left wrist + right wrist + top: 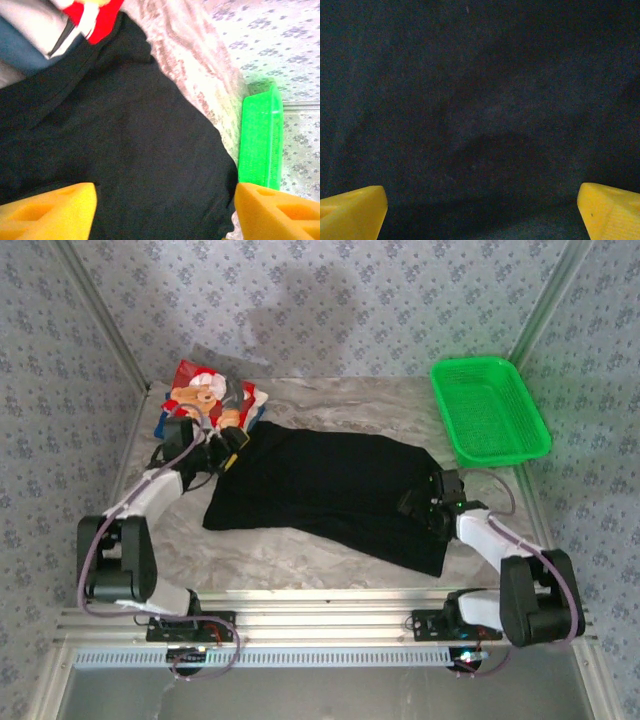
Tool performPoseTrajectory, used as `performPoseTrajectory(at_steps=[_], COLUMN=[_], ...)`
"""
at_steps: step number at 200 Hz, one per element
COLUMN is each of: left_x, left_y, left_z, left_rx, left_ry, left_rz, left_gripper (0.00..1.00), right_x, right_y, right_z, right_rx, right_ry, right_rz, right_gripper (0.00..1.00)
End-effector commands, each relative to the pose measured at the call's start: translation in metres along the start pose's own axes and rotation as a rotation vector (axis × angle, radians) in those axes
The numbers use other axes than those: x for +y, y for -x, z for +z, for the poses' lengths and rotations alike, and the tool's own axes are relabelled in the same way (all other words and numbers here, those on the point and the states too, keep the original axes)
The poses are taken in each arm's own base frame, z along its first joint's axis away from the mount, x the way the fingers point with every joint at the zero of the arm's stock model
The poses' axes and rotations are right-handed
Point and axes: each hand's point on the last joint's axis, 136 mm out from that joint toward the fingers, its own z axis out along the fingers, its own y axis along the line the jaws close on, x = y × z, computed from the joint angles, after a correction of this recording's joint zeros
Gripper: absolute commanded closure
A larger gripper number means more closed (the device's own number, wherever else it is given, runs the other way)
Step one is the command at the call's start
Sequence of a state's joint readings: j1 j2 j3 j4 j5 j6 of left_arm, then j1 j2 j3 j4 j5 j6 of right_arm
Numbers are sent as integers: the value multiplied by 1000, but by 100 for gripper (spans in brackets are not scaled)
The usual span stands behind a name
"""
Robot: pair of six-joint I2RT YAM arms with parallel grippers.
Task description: Fold and stack the t-shirts
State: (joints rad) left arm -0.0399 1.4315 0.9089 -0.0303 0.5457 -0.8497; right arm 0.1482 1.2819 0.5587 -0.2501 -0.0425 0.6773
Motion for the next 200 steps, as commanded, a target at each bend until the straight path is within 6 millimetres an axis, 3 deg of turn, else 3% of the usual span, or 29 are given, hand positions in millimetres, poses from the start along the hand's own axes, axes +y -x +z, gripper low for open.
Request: performPoseTrajectory(at_steps=[1, 30, 53, 64, 84, 107, 135, 163, 182, 200], left_x=[-4, 21, 53, 63, 84, 104, 120, 140, 156, 173], left_y=[-7, -36, -56, -63, -71, -72, -68, -61, -60, -62], left_z=[-26, -43, -45, -42, -35, -25, -12, -3, 0, 4], left_rx=[-21, -4, 18, 26, 38, 44, 49, 40, 33, 37], left_ry=[28, 108, 180, 186, 234, 287, 336, 420, 481, 528], left_rz=[73, 119, 126, 125, 135, 123, 119, 97, 77, 41], left_gripper=[24, 23, 23, 26, 38, 64, 78, 82, 82, 82], right_x=[10, 23, 31, 30, 48, 53, 38, 16, -6, -5], right_y=[27, 56, 54, 42, 6, -30, -48, -51, -61, -62], right_z=[5, 0, -16, -28, -44, -36, -11, 3, 5, 6], right_rx=[-41, -85, -66, -58, -33, -1, 25, 25, 55, 62], right_ry=[21, 23, -1, -31, 43, 88, 7, -145, -254, -266], right_rz=[-10, -51, -114, -142, -149, -110, -69, -79, -88, -108], right_gripper=[0, 1, 4, 3, 3, 11, 35, 54, 57, 57])
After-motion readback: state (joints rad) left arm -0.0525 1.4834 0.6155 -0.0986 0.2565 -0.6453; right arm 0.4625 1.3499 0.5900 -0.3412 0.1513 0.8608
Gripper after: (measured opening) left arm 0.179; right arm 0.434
